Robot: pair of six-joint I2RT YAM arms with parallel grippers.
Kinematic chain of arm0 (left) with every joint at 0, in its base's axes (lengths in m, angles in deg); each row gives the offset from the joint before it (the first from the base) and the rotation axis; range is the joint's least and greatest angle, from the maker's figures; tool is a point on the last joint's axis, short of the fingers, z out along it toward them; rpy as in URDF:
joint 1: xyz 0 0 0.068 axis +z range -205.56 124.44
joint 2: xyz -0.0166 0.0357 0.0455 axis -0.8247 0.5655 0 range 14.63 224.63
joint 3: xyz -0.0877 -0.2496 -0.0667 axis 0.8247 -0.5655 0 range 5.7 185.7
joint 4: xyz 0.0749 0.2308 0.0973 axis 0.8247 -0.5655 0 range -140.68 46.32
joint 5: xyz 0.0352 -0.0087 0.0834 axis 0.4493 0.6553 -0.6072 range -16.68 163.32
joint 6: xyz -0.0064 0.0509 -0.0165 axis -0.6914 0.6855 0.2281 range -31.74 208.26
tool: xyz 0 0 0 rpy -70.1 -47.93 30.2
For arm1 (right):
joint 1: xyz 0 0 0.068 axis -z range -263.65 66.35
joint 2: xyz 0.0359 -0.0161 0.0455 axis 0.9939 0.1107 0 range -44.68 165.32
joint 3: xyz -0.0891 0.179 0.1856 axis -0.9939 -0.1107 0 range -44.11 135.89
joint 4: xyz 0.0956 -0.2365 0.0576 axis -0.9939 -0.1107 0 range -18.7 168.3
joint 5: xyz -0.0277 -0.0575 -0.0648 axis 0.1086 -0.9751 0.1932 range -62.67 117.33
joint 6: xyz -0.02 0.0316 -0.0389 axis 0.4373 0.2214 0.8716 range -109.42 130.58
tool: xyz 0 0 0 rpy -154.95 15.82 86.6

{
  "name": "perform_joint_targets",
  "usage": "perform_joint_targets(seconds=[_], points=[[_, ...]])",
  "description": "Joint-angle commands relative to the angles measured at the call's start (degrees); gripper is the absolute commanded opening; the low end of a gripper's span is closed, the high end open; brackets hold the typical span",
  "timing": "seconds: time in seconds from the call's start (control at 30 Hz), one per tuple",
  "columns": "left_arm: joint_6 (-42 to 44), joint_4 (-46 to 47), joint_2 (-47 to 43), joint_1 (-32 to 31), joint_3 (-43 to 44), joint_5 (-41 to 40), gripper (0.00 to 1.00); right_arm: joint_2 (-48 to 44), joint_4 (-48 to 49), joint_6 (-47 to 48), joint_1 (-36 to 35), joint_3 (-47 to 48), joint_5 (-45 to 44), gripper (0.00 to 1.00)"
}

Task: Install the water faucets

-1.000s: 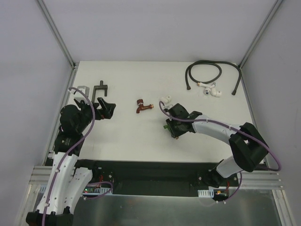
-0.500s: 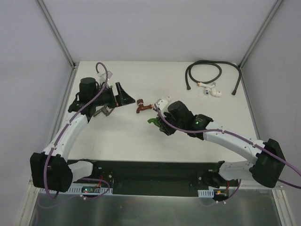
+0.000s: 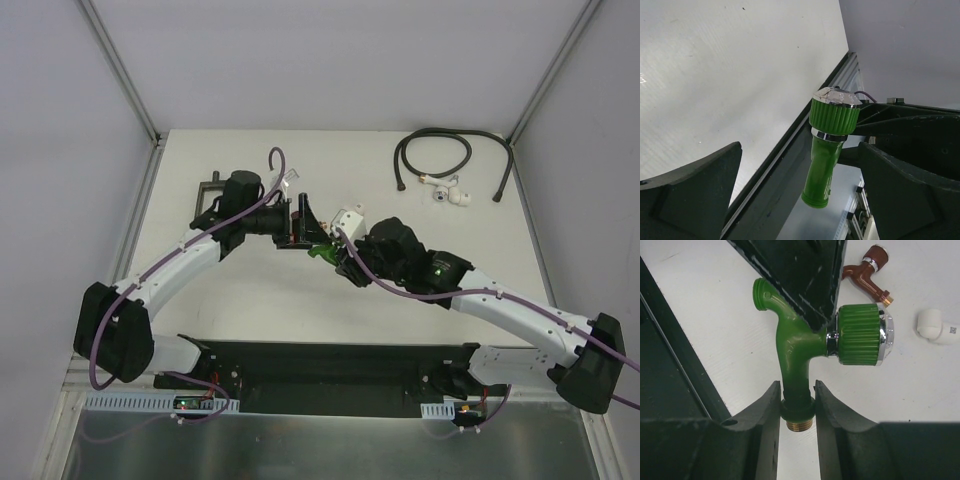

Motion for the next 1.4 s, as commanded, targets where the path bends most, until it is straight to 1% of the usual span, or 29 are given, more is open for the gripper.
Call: perform_joint_targets(seconds=[0.0,0.07,0.2,0.23,0.33,0.43,0.63,0.87,0.9,0.97,1.07,1.1,1.13,1.17,1.2,1.23,1.27,1.3,1.37], points=[[-6.33,8.19,1.07,-1.99,-0.49,1.51,0.99,-2.43,3.62,1.46,-0.48,-0.56,-0.90,0.02],[-8.79,12.05,1.51,-3.22,-1.36,2.03,0.98,-2.61,3.62,1.72,-0.57,-0.82,-1.25,0.02],[-11.44,16.02,3.96,-4.98,-1.63,4.31,0.91,-2.87,4.41,1.55,-0.57,-1.52,-1.69,0.02],[-11.88,16.90,4.23,-5.24,-1.81,4.84,0.86,-2.87,4.50,1.46,-0.57,-1.61,-1.86,0.02],[-14.16,20.33,5.02,-5.60,-3.12,5.99,0.79,-3.13,5.03,1.28,-0.48,-2.05,-1.95,0.02],[-14.96,21.21,5.03,-5.86,-4.27,6.08,0.75,-3.40,5.38,1.28,-0.48,-2.40,-4.94,0.02],[-15.40,22.27,5.38,-6.21,-5.67,6.43,0.65,-3.57,5.47,1.72,-0.57,-2.49,-7.05,0.02],[-15.84,24.03,6.61,-6.83,-5.32,7.75,0.52,-2.61,6.08,1.55,-0.57,-2.58,-6.35,0.02],[-15.84,24.20,6.61,-6.91,-5.32,7.92,0.47,-2.52,6.26,1.55,-0.57,-2.49,-6.17,0.02],[-15.84,24.47,6.61,-7.00,-5.23,8.19,0.43,-2.26,6.17,1.63,-0.57,-2.23,-6.00,0.02],[-15.84,24.91,6.52,-7.00,-5.15,8.80,0.32,-2.25,6.17,1.72,-0.57,-2.05,-6.26,0.02],[-15.84,25.25,6.43,-7.00,-5.23,8.89,0.21,-2.26,6.17,1.72,-0.57,-2.05,-6.26,0.02],[-15.92,25.61,6.35,-7.00,-5.24,8.89,0.13,-2.34,6.17,1.72,-0.57,-2.05,-6.43,0.02],[-16.10,26.13,6.08,-7.00,-5.41,8.89,0.08,-2.34,6.17,1.38,-0.57,-2.05,-6.44,0.02],[-16.27,27.01,5.91,-6.91,-5.50,8.80,0.03,-2.43,6.17,1.20,-0.57,-1.88,-6.78,0.03],[-16.62,27.28,5.64,-6.83,-5.67,8.80,0.00,-2.34,6.08,1.02,-0.57,-1.96,-6.87,0.07],[-16.63,27.45,5.03,-6.65,-5.76,8.72,0.00,-2.52,6.08,0.76,-0.57,-1.88,-6.79,0.14],[-16.71,27.54,4.68,-6.04,-5.76,8.54,0.00,-2.52,6.08,0.50,-0.57,-1.70,-6.79,0.31],[-16.98,27.54,3.28,-4.90,-5.85,8.28,0.00,-2.69,5.99,0.23,-0.48,-1.44,-6.61,0.43]])
